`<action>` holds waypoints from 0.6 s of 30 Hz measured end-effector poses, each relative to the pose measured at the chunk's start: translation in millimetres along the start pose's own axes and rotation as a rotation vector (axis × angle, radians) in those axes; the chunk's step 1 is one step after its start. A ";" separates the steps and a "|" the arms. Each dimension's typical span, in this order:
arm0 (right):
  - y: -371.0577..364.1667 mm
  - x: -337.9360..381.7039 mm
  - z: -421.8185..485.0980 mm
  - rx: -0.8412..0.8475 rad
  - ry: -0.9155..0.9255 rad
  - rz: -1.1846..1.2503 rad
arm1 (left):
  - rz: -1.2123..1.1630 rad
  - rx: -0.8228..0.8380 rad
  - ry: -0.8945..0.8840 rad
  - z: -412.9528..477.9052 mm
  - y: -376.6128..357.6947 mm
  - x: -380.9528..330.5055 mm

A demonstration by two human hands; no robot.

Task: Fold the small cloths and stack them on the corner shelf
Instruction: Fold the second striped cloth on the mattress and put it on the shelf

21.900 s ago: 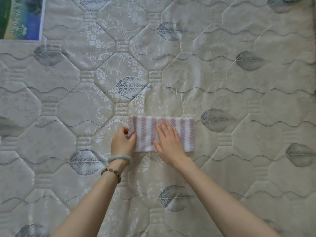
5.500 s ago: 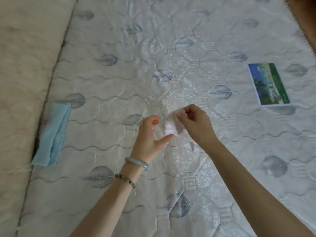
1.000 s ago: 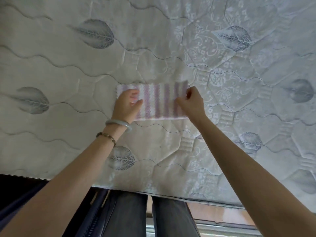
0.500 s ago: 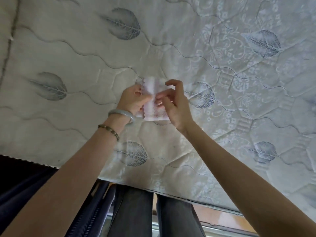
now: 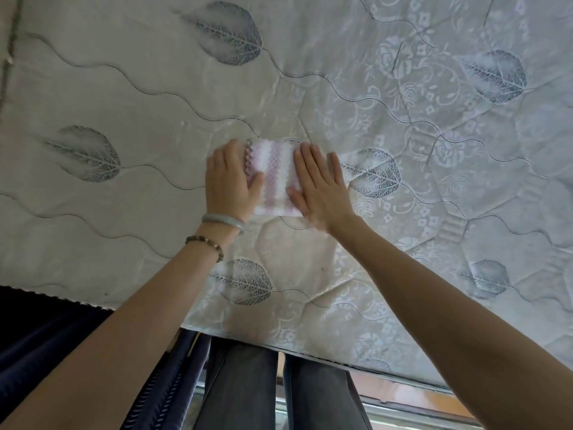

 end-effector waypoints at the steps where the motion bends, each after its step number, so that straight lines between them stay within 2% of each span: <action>1: 1.9 -0.2 0.9 -0.012 0.004 0.001 | 0.123 0.035 -0.137 -0.9 -3.3 -8.8; 3: 10.2 -2.8 0.4 -0.053 0.006 0.019 | 0.293 0.132 -0.380 -5.2 -14.3 -24.2; 6: 12.4 -9.8 -4.6 -0.058 0.014 -0.007 | 0.453 0.289 -0.499 -7.1 -33.0 -22.6; 9: -0.9 -14.6 -4.7 -0.024 0.009 -0.047 | 0.523 0.408 -0.497 -8.0 -52.2 -12.4; 15: -10.0 -15.8 1.0 0.073 -0.006 -0.021 | 0.494 0.423 -0.428 -5.6 -59.6 -10.3; 18: 11.3 -16.5 -2.5 -0.044 0.001 0.147 | 0.302 0.304 -0.363 2.0 -39.2 -19.3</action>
Point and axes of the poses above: each hand's wrist, its own z-axis towards the middle knuckle, its own y-axis out of the back of the hand, x = y × z, the point moved 8 cm from there along z, towards the middle knuckle, and after that the axes turned 10 degrees about -y, right-handed, at the moved point
